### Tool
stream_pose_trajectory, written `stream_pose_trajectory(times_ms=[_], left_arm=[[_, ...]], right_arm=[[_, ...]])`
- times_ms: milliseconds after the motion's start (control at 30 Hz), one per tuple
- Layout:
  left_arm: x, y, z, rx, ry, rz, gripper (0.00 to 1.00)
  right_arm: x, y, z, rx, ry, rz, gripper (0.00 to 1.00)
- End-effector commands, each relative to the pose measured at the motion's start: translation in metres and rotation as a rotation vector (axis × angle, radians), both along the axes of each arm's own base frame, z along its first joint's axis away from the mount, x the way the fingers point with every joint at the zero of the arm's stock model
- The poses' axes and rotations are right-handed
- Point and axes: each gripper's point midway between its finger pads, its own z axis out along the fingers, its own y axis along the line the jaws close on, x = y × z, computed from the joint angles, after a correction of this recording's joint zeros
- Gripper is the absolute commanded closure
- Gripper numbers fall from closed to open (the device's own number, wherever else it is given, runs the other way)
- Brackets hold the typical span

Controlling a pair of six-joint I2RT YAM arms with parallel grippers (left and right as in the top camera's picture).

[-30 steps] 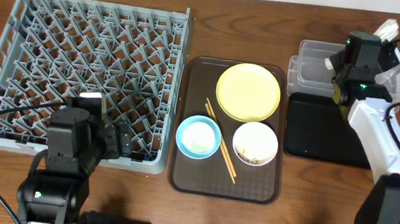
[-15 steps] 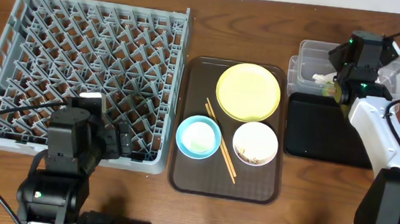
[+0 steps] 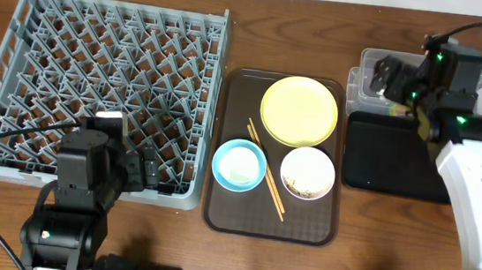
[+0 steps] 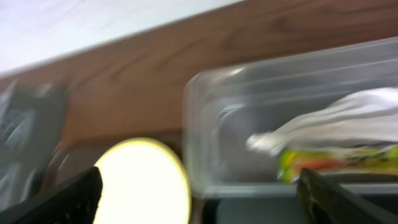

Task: Sort waste into correct bins and load items into the dishwasher
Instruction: 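Grasp the tissue and wrapper, lift and drop them into the clear bin, then move the right gripper to the white rice bowl and grasp its rim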

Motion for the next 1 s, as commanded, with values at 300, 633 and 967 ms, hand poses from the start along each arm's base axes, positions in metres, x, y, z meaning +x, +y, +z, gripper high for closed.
stream_pose_trajectory(times_ms=[300,633,967], left_arm=[[0.001,0.004,0.009,0.020,-0.018,0.008,0.04],[-0.003,0.004,0.004,0.021,0.007,0.008,0.04],[-0.003,0.004,0.004,0.020,0.007,0.008,0.04]], right_arm=[[-0.046,0.069,0.006,0.163,0.083,0.330,0.01],[-0.102,0.118,-0.031,0.014,0.291,0.471,0.04],[-0.152,0.142,-0.065,-0.233,0.449,0.499,0.11]])
